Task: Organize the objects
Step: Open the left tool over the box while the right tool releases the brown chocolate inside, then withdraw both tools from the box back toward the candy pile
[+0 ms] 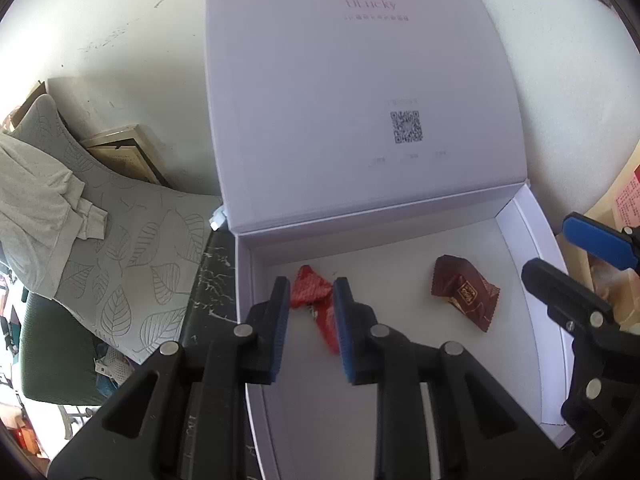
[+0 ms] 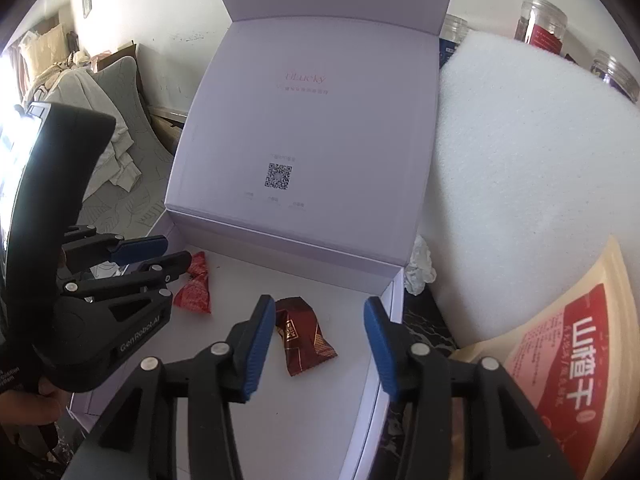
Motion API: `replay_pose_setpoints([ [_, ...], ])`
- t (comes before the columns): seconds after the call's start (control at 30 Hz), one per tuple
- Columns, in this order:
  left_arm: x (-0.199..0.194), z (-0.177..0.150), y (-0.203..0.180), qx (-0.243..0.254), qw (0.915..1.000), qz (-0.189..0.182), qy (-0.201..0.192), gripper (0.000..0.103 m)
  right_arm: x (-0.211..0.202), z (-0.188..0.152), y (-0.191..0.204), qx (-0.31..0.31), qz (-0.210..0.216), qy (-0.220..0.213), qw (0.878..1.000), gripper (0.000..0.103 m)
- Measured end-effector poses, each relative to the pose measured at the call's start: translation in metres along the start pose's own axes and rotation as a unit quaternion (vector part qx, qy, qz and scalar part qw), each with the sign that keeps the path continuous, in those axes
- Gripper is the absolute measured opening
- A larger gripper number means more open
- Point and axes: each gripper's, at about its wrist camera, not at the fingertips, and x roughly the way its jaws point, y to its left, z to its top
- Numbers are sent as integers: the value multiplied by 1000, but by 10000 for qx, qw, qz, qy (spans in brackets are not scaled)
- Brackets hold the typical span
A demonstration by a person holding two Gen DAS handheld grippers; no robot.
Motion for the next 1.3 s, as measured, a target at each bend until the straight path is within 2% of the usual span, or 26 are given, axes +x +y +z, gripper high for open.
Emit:
replay_pose_setpoints([
  [0.07,-8,-1,3,-41,10000,21,-47,28,-17,-6,10,1,-10,-57,10000,50],
  [0.27,-38,-8,3,-61,9997,58,-222,35,-34,0,-2,-6,-6,-176,9998,50],
  [0.53,-73,-16,16,-168,9987,74,-470,41,-72,1,3,-106,-84,-441,9989,51],
  [0.77,-114,-30,13,-197,9972,135,-703,42,-101,1,19,-316,-239,-635,9972,54],
  [1.07,-149,-54,16,-202,9960,133,-862,44,-139,-15,27,-341,-342,-793,9957,58],
  [1.2,-165,-66,15,-207,9950,176,-957,51,-153,-26,31,-357,-374,-857,9950,59],
  [1.3,-175,-75,14,-175,9949,152,-979,53,-164,-34,33,-327,-410,-915,9944,59],
])
